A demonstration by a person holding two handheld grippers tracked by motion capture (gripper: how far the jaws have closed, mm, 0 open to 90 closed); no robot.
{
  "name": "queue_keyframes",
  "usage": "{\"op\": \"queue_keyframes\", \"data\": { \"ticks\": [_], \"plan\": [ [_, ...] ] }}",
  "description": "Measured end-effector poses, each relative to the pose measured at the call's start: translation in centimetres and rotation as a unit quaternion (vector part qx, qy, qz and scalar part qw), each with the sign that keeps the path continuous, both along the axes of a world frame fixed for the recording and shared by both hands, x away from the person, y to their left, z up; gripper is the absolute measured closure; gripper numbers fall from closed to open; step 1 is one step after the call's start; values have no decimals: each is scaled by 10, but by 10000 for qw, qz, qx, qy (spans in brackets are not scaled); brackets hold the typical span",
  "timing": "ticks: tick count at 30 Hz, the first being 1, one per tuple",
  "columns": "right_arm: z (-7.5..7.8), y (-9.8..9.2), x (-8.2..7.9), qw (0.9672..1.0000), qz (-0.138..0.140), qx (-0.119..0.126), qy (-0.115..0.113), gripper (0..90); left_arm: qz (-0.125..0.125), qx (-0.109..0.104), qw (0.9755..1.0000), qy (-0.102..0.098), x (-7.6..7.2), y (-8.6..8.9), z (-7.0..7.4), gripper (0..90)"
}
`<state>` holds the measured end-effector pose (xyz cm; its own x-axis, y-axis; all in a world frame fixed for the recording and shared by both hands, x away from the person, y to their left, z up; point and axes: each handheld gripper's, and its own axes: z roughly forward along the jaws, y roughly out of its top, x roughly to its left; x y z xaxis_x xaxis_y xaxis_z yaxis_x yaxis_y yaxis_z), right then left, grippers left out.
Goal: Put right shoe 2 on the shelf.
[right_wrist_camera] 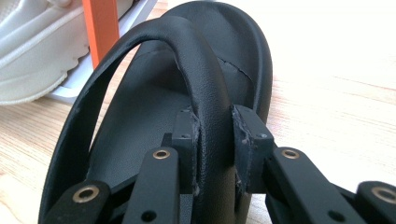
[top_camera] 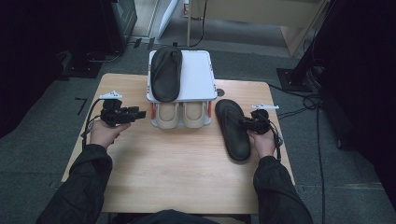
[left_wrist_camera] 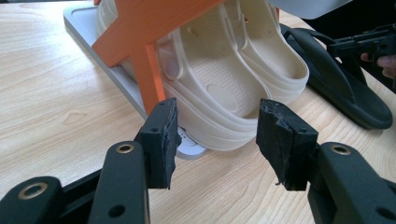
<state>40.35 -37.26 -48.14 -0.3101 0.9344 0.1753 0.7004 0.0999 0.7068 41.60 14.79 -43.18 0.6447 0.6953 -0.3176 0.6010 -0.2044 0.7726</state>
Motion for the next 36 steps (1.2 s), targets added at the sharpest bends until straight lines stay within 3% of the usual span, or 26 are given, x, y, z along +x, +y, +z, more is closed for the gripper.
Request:
{"op": "queue_keyframes", "data": {
  "ticks": [10, 19, 28, 31, 36],
  "plan": [
    [13, 5, -4, 9998, -161, 59, 85, 723, -61, 16, 10000, -5, 0, -4, -1, 487],
    [35, 4, -3, 9996, -241, 66, 112, 723, -46, -125, 9999, 4, -1, 2, 0, 487],
    [72, 2, 11, 9992, -272, 179, 221, 722, -70, -83, 9999, 36, -1, 3, -1, 479],
    [91, 2, 16, 9996, -207, 172, 122, 721, -105, -69, 9999, 30, -1, 3, -1, 478],
    [109, 3, 21, 9997, -212, 98, 72, 721, -133, -76, 9999, 36, -1, 3, 0, 475]
  ]
}}
